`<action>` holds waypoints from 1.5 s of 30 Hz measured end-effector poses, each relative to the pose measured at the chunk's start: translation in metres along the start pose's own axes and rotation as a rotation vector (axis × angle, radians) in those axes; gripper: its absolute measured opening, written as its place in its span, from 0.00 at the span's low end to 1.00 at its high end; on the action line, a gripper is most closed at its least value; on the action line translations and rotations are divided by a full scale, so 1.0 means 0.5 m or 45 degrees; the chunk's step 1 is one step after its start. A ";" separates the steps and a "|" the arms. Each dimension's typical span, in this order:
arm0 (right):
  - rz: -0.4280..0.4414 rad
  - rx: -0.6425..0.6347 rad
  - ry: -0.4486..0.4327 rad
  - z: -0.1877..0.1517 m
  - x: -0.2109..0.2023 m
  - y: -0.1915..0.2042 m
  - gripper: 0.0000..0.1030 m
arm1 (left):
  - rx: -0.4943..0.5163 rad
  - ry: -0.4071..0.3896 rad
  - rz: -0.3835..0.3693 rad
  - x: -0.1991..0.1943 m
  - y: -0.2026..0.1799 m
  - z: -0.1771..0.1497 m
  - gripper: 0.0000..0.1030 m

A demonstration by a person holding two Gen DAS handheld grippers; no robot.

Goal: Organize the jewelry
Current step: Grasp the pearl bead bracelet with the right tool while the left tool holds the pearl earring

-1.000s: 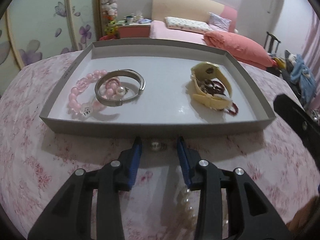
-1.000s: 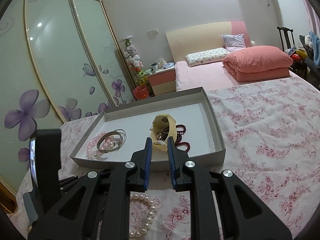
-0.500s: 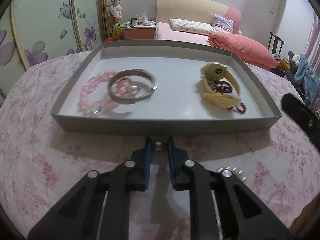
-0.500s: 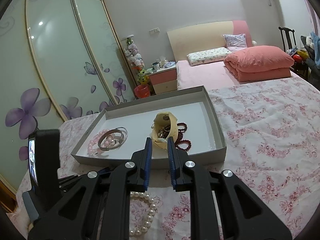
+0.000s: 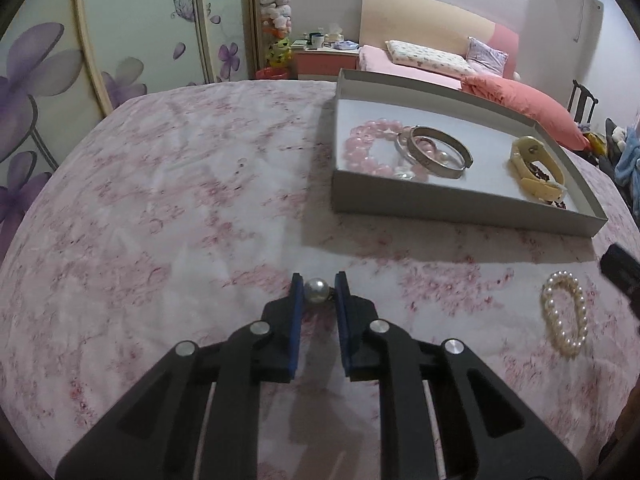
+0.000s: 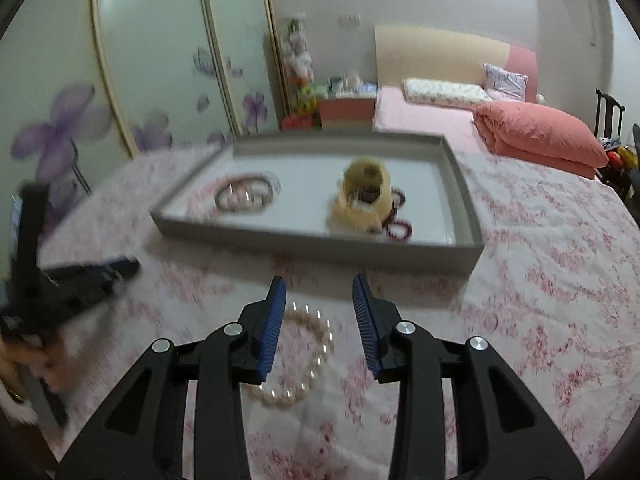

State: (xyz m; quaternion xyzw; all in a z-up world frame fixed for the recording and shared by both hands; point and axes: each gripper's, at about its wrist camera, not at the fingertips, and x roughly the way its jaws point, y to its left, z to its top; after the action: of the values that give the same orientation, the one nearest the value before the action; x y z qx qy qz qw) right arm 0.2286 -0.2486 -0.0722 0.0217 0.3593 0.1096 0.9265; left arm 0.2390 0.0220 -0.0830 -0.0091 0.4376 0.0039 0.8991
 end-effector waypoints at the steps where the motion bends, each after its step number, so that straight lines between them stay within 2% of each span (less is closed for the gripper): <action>1: -0.013 -0.007 0.024 -0.005 0.004 0.002 0.34 | 0.002 -0.003 0.000 -0.002 0.000 -0.003 0.16; 5: -0.046 -0.004 0.104 -0.017 0.021 0.006 0.34 | 0.007 -0.013 0.000 -0.007 -0.002 -0.012 0.16; 7: -0.057 -0.007 0.136 -0.024 0.029 0.008 0.24 | 0.004 -0.013 -0.006 -0.009 -0.001 -0.013 0.16; 8: -0.073 -0.014 0.169 -0.032 0.038 0.010 0.14 | 0.003 -0.013 -0.008 -0.010 -0.002 -0.014 0.16; 9: -0.081 -0.013 0.199 -0.039 0.045 0.011 0.10 | 0.003 -0.013 -0.009 -0.011 -0.002 -0.015 0.16; 14: -0.079 0.029 0.166 -0.043 0.027 0.002 0.10 | -0.010 -0.008 -0.017 -0.017 0.000 -0.018 0.16; 19: -0.059 0.038 0.033 -0.026 -0.026 0.007 0.10 | -0.051 -0.001 -0.025 -0.027 0.017 -0.021 0.16; 24: -0.053 0.017 -0.140 0.001 -0.089 0.025 0.10 | -0.073 -0.060 -0.031 -0.058 0.027 -0.020 0.16; 31: -0.085 0.001 -0.340 0.016 -0.145 0.046 0.10 | -0.043 -0.242 -0.020 -0.127 0.015 -0.025 0.16; 45: -0.110 -0.082 -0.551 0.015 -0.200 0.096 0.10 | 0.123 -0.609 0.084 -0.246 -0.041 -0.037 0.16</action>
State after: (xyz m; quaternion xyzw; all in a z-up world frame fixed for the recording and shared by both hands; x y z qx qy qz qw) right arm 0.1529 -0.2236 0.0053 -0.0002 0.1491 0.0741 0.9860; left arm 0.1485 0.0012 0.0027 0.0492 0.2121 0.0145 0.9759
